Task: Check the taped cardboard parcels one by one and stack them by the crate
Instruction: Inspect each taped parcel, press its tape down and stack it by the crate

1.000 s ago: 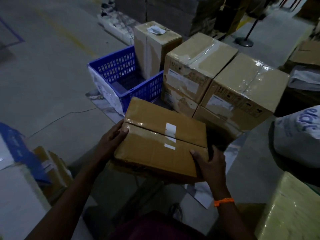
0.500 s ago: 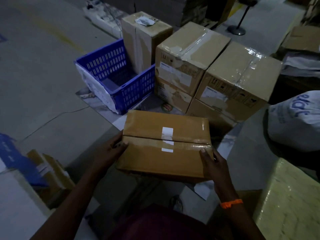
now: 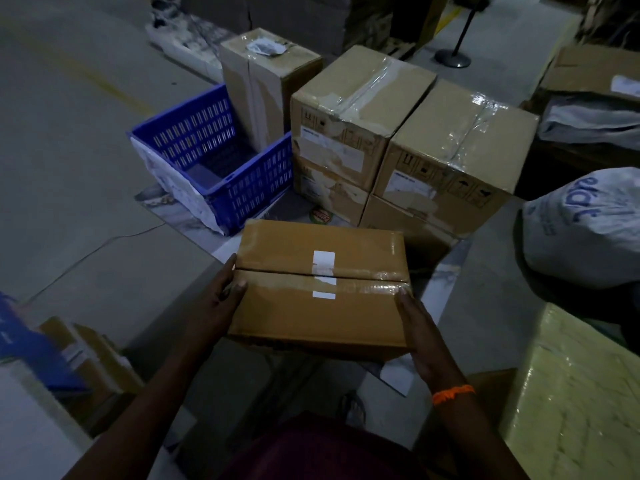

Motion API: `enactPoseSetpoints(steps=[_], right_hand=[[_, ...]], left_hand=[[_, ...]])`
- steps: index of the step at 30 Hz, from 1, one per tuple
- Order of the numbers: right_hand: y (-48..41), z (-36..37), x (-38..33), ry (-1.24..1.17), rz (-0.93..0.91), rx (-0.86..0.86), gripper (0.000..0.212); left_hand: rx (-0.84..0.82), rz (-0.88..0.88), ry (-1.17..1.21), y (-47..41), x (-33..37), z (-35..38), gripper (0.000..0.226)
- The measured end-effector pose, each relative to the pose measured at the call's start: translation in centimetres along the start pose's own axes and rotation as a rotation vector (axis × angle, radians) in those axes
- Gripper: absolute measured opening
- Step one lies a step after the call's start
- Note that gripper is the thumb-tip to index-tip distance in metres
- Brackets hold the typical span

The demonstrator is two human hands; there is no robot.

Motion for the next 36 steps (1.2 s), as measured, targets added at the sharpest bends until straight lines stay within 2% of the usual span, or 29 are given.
enactPoseSetpoints(steps=[6,10,11,13,15,17,18,20,21,22,25,26,29,30,34,36], right_hand=[[2.7,0.7,-3.1,0.032,-0.093,-0.021,0.048],[4.8,1.7,-6.0,0.138,-0.327,0.012,0.051],[5.2,2.2,-6.6,0.208,-0.412,0.012,0.048],[6.0,3.7,-7.6,0.336,-0.540,-0.011,0.048],[6.8,5.6,-8.2,0.379,-0.620,-0.036,0.053],[7.5,7.4,-8.6,0.374,-0.623,0.010,0.065],[7.6,8.0,-8.6,0.393,-0.595,0.067,0.078],[7.0,8.6,-8.4,0.475,-0.479,0.158,0.114],[6.6,8.6,-8.2,0.496,-0.407,0.167,0.127],[6.1,8.5,-8.1,0.471,-0.337,0.146,0.130],[5.0,8.0,-8.0,0.281,-0.284,0.021,0.098],[4.7,7.7,-8.0,0.255,-0.292,0.001,0.095],[4.3,7.1,-7.4,0.232,-0.270,-0.007,0.115],[4.3,7.2,-7.2,0.207,-0.270,-0.007,0.111],[5.1,8.0,-7.5,0.050,-0.315,-0.055,0.068],[5.4,8.3,-7.8,-0.052,-0.325,-0.106,0.061]], left_hand=[[0.022,-0.035,-0.052,-0.8,-0.2,-0.7,0.057],[-0.022,-0.087,-0.149,-2.5,-0.6,-1.7,0.078],[-0.021,-0.083,-0.176,-2.8,0.2,-1.6,0.071],[-0.001,-0.001,-0.245,-3.0,2.6,-1.7,0.036],[0.087,0.122,-0.328,-3.8,3.6,-2.6,0.037],[0.166,0.193,-0.435,-4.1,3.8,-3.8,0.023],[0.169,0.211,-0.441,-4.1,4.0,-4.0,0.022],[0.152,0.228,-0.365,-3.6,4.8,-3.7,0.031],[0.141,0.231,-0.324,-2.9,5.8,-3.2,0.026],[0.127,0.234,-0.290,-2.4,6.8,-2.8,0.020],[0.053,0.189,-0.157,-1.4,9.1,-1.7,0.038],[0.021,0.172,-0.118,-1.3,9.8,-1.3,0.048],[-0.061,0.134,-0.046,-1.3,11.5,-0.3,0.072],[-0.083,0.133,-0.022,-1.2,12.0,0.0,0.073],[-0.123,0.105,0.052,-1.4,13.0,-0.4,0.057],[-0.101,0.074,0.109,-1.6,12.8,-1.8,0.055]])
Point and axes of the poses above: each hand's wrist, its own y-axis away from the middle knuckle, its own z-axis out of the palm, x = y × z, the point moved 4 cm from there along -y, towards the middle knuckle, and after that the axes turned 3 degrees about x, right-handed, at the moved point
